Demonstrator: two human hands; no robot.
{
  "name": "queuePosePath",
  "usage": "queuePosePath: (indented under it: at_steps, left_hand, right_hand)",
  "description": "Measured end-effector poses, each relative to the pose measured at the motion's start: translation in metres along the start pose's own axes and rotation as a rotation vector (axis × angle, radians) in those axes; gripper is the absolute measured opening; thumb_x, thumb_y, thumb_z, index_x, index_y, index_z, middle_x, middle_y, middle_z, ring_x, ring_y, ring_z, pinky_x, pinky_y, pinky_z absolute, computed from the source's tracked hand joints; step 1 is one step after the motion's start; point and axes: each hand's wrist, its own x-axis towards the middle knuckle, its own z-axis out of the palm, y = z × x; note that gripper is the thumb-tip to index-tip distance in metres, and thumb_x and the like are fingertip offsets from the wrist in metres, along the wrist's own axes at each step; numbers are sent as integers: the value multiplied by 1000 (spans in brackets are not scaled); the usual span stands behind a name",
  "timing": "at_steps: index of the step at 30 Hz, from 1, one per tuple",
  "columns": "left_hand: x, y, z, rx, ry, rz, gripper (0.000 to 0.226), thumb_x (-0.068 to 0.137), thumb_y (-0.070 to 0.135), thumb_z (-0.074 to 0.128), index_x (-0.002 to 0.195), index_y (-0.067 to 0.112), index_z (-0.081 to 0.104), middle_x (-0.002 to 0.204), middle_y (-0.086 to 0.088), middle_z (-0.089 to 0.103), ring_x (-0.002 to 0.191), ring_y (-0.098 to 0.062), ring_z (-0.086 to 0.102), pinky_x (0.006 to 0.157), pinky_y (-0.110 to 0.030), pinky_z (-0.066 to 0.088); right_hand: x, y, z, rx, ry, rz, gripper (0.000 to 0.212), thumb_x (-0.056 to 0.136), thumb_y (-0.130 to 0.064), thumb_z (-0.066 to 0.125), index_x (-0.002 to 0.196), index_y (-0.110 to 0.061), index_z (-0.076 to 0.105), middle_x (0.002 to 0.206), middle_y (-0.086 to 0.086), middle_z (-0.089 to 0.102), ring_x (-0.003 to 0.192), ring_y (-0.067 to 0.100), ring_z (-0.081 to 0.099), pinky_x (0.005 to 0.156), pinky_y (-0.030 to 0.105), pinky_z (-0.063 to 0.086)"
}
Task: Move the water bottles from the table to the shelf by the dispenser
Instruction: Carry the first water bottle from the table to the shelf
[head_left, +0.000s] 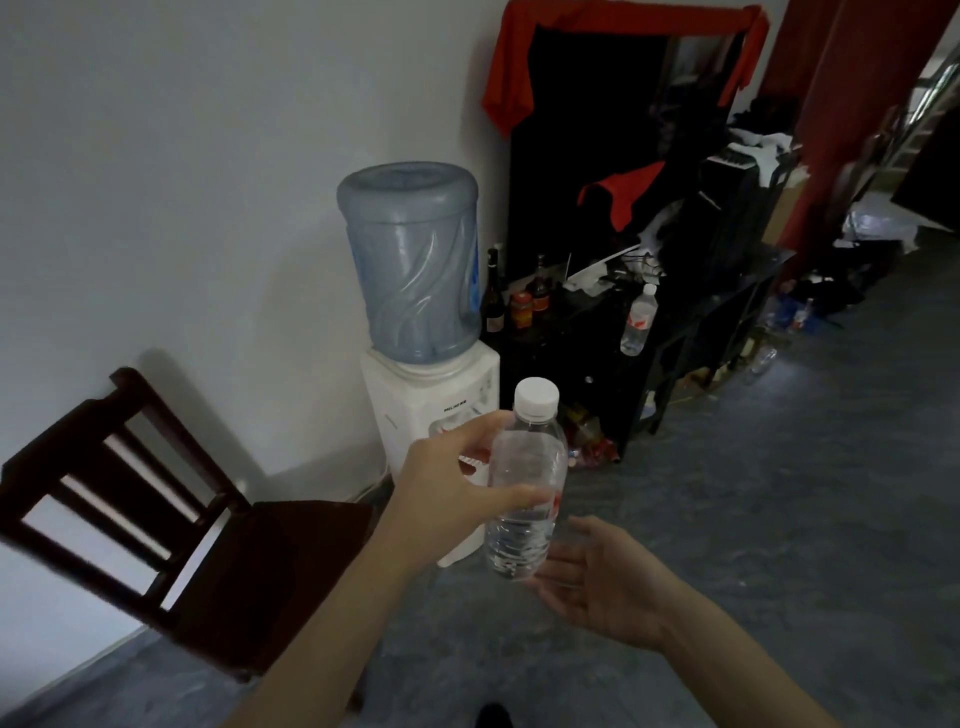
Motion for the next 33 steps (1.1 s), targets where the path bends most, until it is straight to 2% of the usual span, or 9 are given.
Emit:
queuePosePath:
  at_steps: [4,9,12,16,21,24,27,31,33]
  left_hand:
    - [73,-14,1,-22,-52,8,61,64,41,92,110,62,57,102,28,71,100,12,62,81,-6,46]
    - [158,-34,3,-28,-83,30,60,60,50,89,105,70,55,98,28,71,97,12,62,78,-5,45]
    - [199,-46,8,-27,-121,32,65,62,48,90,119,56,61,102,23,72,100,12,61,77,-4,44]
    - [240,-62,12,-39,-147,15,72,61,53,88,128,51,60,109,21,71,105,6,62,84,-14,47]
    - [289,-85,20,-48,-140,-26,72,62,51,89,128,48,60,111,20,71,106,6,62,88,-18,51]
    - [319,-96,30,-48,-141,-50,69,64,46,90,127,48,61,108,24,71,105,8,62,84,-12,50]
    - [354,-103,41,-55,-135,-82,67,65,41,91,125,46,62,105,27,71,103,10,63,79,-6,45]
    - [404,-112,61,-63,-114,-137,64,67,36,91,115,59,56,105,39,66,104,16,58,79,-1,42]
    - [431,-115,72,-51,-106,-156,64,66,41,91,113,63,53,107,39,65,105,15,58,81,-4,45]
  right_hand:
    - [42,-57,-1,11,35,-1,56,96,-40,46,124,5,63,111,20,70,99,29,63,68,31,56]
    - [93,-125,0,29,64,30,57,99,-44,43,122,3,66,105,19,72,95,29,65,68,31,56]
    - [114,-155,0,75,104,16,55,99,-41,42,122,3,65,107,20,70,97,29,63,71,33,53]
    - [136,-189,-3,107,89,22,52,98,-38,44,119,3,67,114,23,69,101,32,63,75,34,51]
    - [175,-230,-11,139,94,36,54,98,-40,43,118,6,65,104,23,70,94,32,63,78,34,49]
    - [203,-256,-21,140,83,66,53,97,-39,44,115,7,65,100,23,71,94,33,63,78,34,50]
    - [231,-286,-36,121,68,101,55,97,-41,46,120,5,64,108,23,70,98,32,63,74,35,54]
    - [262,-337,-58,123,68,135,54,98,-40,45,122,5,63,113,24,68,104,33,60,71,35,55]
    - [279,-362,-69,131,57,159,54,98,-40,46,122,6,62,112,25,67,103,34,60,70,35,55]
